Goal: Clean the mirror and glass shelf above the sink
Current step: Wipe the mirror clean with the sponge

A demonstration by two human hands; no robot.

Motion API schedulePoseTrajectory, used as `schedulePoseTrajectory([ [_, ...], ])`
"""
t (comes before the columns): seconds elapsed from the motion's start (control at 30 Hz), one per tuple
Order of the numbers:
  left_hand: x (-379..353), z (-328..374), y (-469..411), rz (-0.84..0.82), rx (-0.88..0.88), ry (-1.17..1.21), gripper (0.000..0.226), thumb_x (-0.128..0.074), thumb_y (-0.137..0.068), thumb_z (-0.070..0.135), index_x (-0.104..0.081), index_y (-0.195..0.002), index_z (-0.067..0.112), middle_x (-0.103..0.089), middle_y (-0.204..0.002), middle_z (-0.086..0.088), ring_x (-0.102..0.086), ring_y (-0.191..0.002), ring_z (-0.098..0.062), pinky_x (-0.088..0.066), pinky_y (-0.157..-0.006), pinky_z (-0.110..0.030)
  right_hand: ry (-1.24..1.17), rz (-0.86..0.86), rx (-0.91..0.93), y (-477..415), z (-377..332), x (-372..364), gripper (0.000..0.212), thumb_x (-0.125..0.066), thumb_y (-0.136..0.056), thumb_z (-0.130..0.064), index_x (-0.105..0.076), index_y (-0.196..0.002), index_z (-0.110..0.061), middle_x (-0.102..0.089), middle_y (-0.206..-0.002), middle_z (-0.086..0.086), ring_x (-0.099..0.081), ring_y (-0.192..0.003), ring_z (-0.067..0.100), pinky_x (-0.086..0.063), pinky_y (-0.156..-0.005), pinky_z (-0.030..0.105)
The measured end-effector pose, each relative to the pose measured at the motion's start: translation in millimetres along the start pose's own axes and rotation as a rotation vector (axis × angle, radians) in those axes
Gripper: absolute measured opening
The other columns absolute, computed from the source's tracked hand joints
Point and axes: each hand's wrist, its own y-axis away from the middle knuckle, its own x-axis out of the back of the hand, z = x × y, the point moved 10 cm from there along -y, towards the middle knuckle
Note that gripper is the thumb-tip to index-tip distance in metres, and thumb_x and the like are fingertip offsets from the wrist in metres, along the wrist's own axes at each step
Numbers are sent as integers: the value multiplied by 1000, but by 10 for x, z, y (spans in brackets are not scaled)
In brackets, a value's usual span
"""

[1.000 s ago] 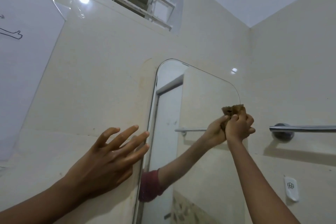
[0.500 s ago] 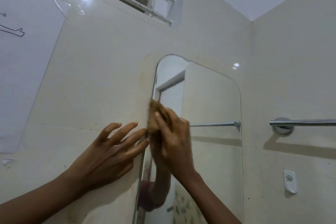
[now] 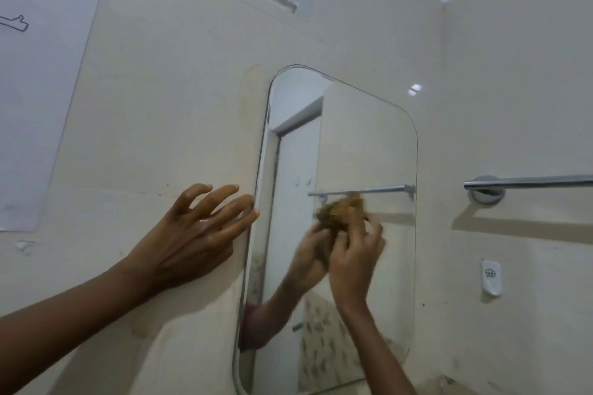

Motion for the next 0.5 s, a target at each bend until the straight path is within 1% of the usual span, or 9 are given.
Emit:
schedulePoseTrajectory([
  [0.1, 50, -20, 2, 18, 29, 28, 38, -37, -84, 16, -56, -117, 14, -60, -128, -11, -43, -121, -29, -27, -97, -43, -70, -132, 230, 575, -651, -149, 39, -39, -91, -17, -55, -127, -14, -47, -133, 12, -47, -109, 27, -52, -85, 34],
  [0.17, 120, -21, 4, 33, 25, 83, 32, -38, -82, 13, -52, -111, 15, -62, -125, -11, -44, -118, -28, -28, -94, -42, -121, -240, 313, 947, -897, -153, 37, -40, -92, -16, -59, -123, -14, -49, -129, 8, -48, -107, 21, -48, -85, 23],
  [0.2, 168, -11, 5, 33, 14, 119, 30, -39, -80, 11, -51, -108, 15, -63, -124, -10, -44, -116, -27, -28, -92, -41, -196, -296, 286, 1087, -933, -112, 34, -41, -92, -15, -62, -119, -14, -50, -125, 4, -48, -105, 16, -44, -86, 15],
  [0.23, 223, 3, -9, 26, -2, 166, 29, -41, -79, 9, -50, -106, 16, -64, -122, -9, -45, -115, -27, -29, -90, -40, -298, -358, 182, 1181, -889, -74, 30, -43, -92, -13, -65, -113, -13, -52, -119, 2, -49, -102, 11, -40, -84, 8],
  [0.27, 310, 39, 25, 16, -8, 226, 29, -43, -77, 7, -50, -104, 16, -64, -121, -8, -46, -113, -27, -30, -88, -40, -413, -436, -2, 1308, -781, -43, 26, -45, -93, -10, -67, -106, -13, -56, -113, 2, -52, -98, 8, -39, -81, 5],
  [0.33, 533, 130, 116, 7, 11, 346, 30, -46, -74, 4, -52, -100, 15, -66, -116, -8, -50, -109, -28, -32, -85, -40, -577, -674, -394, 1596, -539, -88, 22, -47, -94, -8, -68, -97, -13, -65, -101, 5, -59, -89, 10, -43, -72, 7],
  [0.37, 654, 174, 193, -6, 48, 408, 28, -47, -73, 3, -53, -98, 14, -67, -112, -8, -53, -105, -28, -33, -83, -39, -585, -792, -500, 1732, -477, -82, 22, -47, -94, -9, -69, -96, -12, -68, -97, 7, -61, -87, 14, -45, -71, 13],
  [0.43, 864, 231, 434, -62, 201, 560, 21, -47, -77, 6, -58, -94, 12, -68, -99, -6, -57, -91, -26, -35, -80, -36, -532, -994, -522, 1948, -467, -25, 24, -45, -94, -10, -68, -97, -9, -69, -94, 9, -62, -87, 19, -46, -73, 24],
  [0.5, 943, 251, 847, -197, 473, 807, 19, -43, -84, 17, -61, -91, 16, -66, -88, 2, -57, -80, -17, -39, -77, -32, -493, -1199, -487, 2222, -554, 12, 23, -43, -93, -9, -65, -97, -1, -64, -89, 10, -59, -82, 20, -43, -71, 29],
])
